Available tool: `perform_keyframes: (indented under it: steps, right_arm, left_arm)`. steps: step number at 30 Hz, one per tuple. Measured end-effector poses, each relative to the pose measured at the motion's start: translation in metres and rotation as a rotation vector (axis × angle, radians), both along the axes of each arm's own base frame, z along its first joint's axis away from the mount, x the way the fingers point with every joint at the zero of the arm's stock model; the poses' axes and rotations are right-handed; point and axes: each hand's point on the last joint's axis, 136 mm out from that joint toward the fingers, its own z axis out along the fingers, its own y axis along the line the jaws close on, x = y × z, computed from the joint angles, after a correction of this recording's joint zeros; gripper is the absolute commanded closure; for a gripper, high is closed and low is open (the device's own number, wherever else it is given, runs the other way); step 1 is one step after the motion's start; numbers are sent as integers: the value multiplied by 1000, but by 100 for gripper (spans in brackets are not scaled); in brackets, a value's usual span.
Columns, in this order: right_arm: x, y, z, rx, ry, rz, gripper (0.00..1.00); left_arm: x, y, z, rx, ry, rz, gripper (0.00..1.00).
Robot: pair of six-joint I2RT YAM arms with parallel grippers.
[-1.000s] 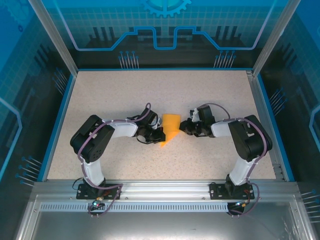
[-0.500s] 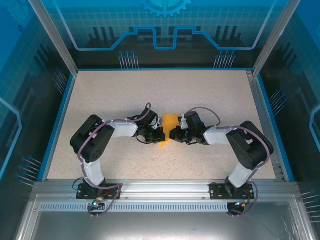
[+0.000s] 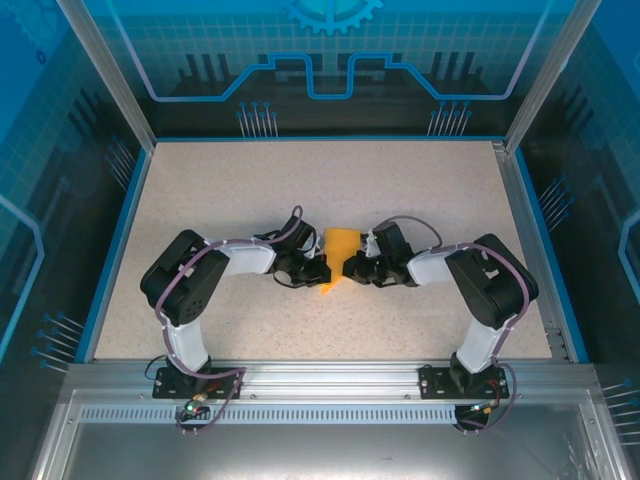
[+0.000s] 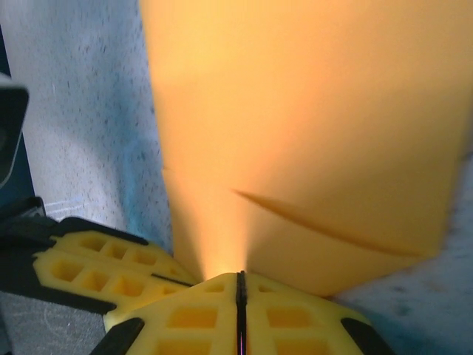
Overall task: Fold a paper plane with a square sheet of paper (pick it up from the middle)
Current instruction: Third fold the triangle at the center of the table.
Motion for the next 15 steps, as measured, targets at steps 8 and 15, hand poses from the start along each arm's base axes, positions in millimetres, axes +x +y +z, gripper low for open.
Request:
perform_keyframes:
  steps: [8, 15]
  right_arm:
    - [29, -38, 0, -25, 2, -101, 88]
    - [28, -37, 13, -35, -25, -83, 87]
  left_arm:
    - [0, 0, 0, 0, -1, -2, 100]
    - [0, 0, 0, 1, -2, -3, 100]
